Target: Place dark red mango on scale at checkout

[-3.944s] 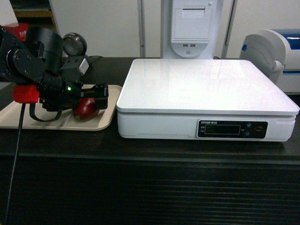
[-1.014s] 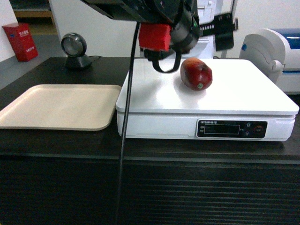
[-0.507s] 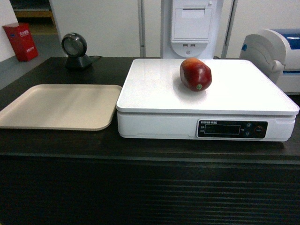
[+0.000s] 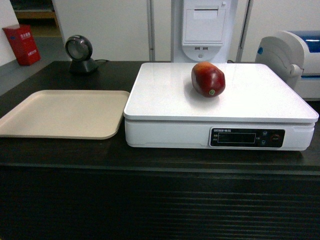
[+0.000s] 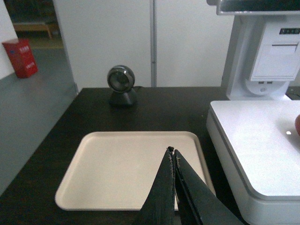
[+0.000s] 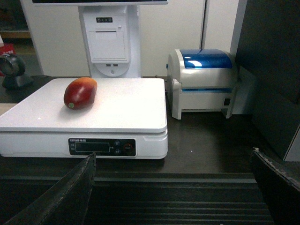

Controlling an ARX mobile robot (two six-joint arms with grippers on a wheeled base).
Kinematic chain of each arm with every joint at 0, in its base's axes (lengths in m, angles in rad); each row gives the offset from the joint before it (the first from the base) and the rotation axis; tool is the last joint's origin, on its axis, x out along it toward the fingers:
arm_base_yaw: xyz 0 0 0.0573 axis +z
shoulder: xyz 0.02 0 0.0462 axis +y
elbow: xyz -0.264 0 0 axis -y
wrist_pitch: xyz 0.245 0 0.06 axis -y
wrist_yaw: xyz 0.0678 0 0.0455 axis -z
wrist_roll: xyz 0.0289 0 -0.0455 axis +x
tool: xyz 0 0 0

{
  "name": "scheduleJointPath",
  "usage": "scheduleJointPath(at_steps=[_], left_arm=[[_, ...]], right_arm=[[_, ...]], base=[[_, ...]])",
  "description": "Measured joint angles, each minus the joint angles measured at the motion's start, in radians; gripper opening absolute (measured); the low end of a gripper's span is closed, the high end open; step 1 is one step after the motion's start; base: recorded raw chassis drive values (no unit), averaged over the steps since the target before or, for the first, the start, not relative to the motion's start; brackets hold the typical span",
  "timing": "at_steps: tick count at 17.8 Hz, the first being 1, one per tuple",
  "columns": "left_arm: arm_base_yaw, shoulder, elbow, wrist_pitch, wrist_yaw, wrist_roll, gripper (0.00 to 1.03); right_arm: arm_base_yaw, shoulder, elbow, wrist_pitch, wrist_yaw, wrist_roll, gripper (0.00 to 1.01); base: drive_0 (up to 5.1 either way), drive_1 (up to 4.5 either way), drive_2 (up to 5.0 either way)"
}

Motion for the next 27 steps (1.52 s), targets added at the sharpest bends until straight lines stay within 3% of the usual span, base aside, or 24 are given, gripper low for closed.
scheduleJointPath(at_steps=[2,3,5,16,18,27], left_arm=[[0.022,-0.092,-0.083,0.026,0.012,0.001,0.02],[0.062,-0.122,-0.124,0.025,0.065,0.002,0.02],[0.079,-0.175,-0.19,0.016,0.068,0.002,0.02],[0.078,-0.532,-0.358,-0.167,0.073,0.002,0.02],[0.078,-0.568,-0.398,-0.146,0.073,0.002,0.02],[0.078,-0.822,-0.401,-0.389,0.074,0.002,0.02]], right_arm=[[0.0,0.0,0.0,0.0,0.0,0.0,0.98],[0.0,0.0,0.0,0.0,0.0,0.0,0.98],[0.0,0.0,0.0,0.0,0.0,0.0,0.98],[0.0,0.0,0.0,0.0,0.0,0.0,0.98],[0.0,0.0,0.0,0.0,0.0,0.0,0.98],[0.0,0.0,0.0,0.0,0.0,0.0,0.98]], base=[[0.0,0.0,0.0],[0.0,0.0,0.0],[0.0,0.0,0.0],[0.0,0.0,0.0],[0.0,0.0,0.0],[0.0,0.0,0.0]])
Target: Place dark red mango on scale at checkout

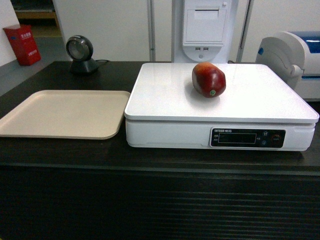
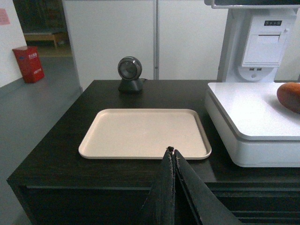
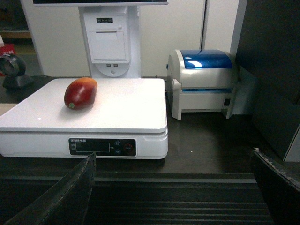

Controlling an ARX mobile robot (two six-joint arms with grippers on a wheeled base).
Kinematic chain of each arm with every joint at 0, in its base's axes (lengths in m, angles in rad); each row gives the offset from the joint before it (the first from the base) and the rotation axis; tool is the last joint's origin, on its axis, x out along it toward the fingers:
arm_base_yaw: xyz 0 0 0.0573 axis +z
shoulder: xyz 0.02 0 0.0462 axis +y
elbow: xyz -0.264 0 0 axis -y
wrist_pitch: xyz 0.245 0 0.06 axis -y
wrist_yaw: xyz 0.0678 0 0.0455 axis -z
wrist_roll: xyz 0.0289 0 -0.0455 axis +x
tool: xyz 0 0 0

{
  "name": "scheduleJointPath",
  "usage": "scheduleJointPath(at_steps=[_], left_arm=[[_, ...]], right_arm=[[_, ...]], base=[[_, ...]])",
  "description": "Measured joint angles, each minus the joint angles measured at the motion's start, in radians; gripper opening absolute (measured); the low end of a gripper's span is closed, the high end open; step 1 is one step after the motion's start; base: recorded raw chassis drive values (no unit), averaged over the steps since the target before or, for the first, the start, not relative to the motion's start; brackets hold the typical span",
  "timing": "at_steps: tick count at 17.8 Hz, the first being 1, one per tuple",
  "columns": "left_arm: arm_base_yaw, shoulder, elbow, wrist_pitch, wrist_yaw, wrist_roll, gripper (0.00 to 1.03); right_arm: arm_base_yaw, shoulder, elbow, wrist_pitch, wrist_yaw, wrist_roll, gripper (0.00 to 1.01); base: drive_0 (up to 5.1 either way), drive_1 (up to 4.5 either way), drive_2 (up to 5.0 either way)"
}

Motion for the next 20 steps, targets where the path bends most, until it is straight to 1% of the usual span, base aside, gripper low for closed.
scheduleJointPath(at_steps=[11,12,13,14,15,16,19,20], left_arm=[[0.0,-0.153,0.0,-0.152,0.0,0.0,0.02],[0.0,-0.172,0.001,-0.185,0.0,0.0,0.02],[0.0,-0.235,0.001,-0.277,0.0,0.0,0.02],[0.0,-0.31,0.0,-0.339,0.0,0.0,0.02],[0.0,-0.315,0.008,-0.317,-0.002,0.0,0.02],[0.0,-0.315,0.0,-0.335,-0.002,0.0,0.02],[0.0,-0.315,0.0,-0.332,0.0,0.0,0.02],[0.0,-0.315,0.0,-0.33,0.001,0.0,0.07]], right_arm=[[0.0,0.0,0.0,0.0,0.0,0.0,0.98],[0.0,0.0,0.0,0.0,0.0,0.0,0.98],[0.0,0.0,0.0,0.0,0.0,0.0,0.98],[0.0,0.0,0.0,0.0,0.0,0.0,0.98],[0.0,0.0,0.0,0.0,0.0,0.0,0.98],[0.0,0.0,0.0,0.0,0.0,0.0,0.98],[0.0,0.0,0.0,0.0,0.0,0.0,0.98],[0.0,0.0,0.0,0.0,0.0,0.0,0.98]], base=[[0.0,0.0,0.0],[0.0,0.0,0.0],[0.0,0.0,0.0],[0.0,0.0,0.0],[0.0,0.0,0.0],[0.0,0.0,0.0],[0.0,0.0,0.0],[0.0,0.0,0.0]])
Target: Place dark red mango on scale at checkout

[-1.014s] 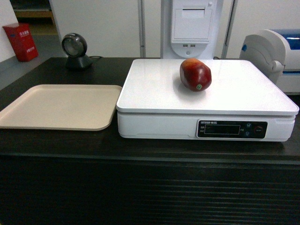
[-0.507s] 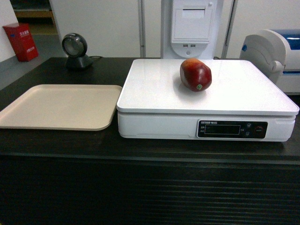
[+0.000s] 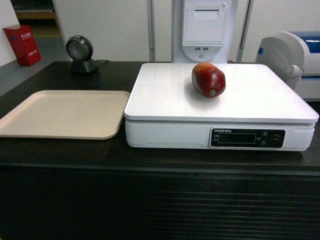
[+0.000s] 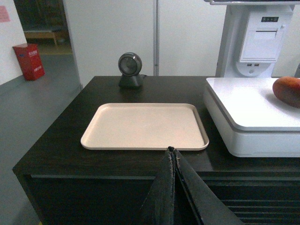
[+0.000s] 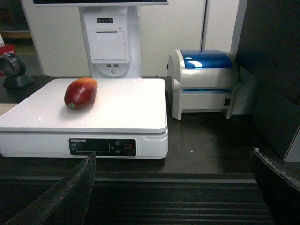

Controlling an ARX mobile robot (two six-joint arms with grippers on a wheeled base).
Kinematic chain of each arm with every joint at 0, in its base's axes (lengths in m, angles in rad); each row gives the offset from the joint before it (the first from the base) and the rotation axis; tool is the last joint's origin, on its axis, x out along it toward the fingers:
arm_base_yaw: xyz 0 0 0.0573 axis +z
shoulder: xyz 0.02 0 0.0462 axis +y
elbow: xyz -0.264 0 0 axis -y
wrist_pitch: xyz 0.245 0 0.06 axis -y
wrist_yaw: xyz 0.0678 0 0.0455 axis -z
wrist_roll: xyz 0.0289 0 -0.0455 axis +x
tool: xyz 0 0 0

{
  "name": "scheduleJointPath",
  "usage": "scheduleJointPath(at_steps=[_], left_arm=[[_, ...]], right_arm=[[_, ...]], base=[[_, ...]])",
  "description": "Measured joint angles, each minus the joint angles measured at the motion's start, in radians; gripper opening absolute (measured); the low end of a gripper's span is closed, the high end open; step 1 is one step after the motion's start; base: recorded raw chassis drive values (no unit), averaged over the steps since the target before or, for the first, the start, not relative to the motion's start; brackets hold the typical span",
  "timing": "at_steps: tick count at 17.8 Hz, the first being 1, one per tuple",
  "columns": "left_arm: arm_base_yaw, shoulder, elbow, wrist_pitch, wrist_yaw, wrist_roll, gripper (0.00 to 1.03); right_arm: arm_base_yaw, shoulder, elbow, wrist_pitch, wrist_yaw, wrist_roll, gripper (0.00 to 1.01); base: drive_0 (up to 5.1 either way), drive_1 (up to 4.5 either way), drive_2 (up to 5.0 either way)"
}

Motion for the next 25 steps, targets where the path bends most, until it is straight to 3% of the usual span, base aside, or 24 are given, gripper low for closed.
scheduleJointPath(at_steps=[3,9,14,25], left_arm=[[0.0,0.0,0.0,0.0,0.0,0.0,0.28],[0.0,0.0,0.0,0.0,0.0,0.0,0.45],[0.0,0.0,0.0,0.0,0.0,0.001,1.0],[0.0,0.0,0.0,0.0,0.0,0.001,0.98]], right_arm=[[0.0,0.0,0.0,0.0,0.0,0.0,0.98],[0.0,0.0,0.0,0.0,0.0,0.0,0.98],[0.0,0.0,0.0,0.0,0.0,0.0,0.98],[0.0,0.0,0.0,0.0,0.0,0.0,0.98]], base=[[0.0,0.0,0.0],[0.0,0.0,0.0],[0.0,0.0,0.0],[0.0,0.0,0.0]])
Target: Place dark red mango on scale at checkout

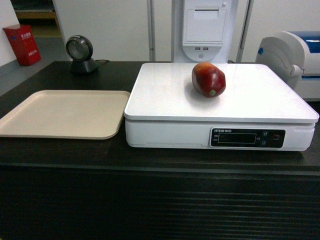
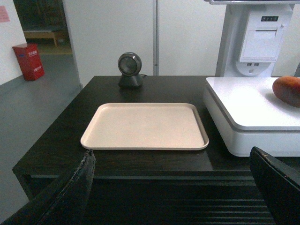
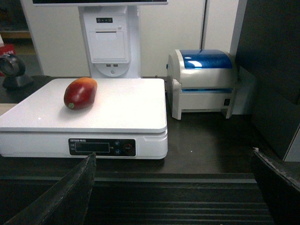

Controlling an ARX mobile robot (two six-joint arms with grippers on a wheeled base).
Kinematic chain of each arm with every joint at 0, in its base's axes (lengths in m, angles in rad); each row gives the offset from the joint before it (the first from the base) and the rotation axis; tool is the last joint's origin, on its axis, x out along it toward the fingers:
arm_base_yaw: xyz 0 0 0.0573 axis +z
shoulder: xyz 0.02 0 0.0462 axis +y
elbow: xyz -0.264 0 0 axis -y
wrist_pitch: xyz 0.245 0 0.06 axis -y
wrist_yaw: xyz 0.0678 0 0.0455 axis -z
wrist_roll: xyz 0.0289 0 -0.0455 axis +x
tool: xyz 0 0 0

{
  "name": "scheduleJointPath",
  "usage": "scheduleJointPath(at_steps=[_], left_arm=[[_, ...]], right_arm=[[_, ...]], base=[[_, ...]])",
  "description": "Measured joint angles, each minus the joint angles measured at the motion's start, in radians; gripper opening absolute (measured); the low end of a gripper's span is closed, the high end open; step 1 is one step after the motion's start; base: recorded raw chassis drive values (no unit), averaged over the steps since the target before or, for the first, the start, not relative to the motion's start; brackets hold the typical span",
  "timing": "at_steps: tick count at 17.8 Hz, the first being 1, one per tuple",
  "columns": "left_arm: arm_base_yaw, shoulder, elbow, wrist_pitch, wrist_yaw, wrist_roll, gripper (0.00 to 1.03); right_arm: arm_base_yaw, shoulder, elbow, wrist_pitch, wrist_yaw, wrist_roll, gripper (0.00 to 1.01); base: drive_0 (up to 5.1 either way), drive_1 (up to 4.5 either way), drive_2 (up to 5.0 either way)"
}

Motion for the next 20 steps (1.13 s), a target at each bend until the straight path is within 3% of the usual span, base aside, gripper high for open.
scheduleJointPath(at_steps=[20], left_arm=[[0.0,0.0,0.0,0.0,-0.001,0.002,0.98]], right_arm=[[0.0,0.0,0.0,0.0,-0.001,-0.001,0.98]], base=[[0.0,0.0,0.0]])
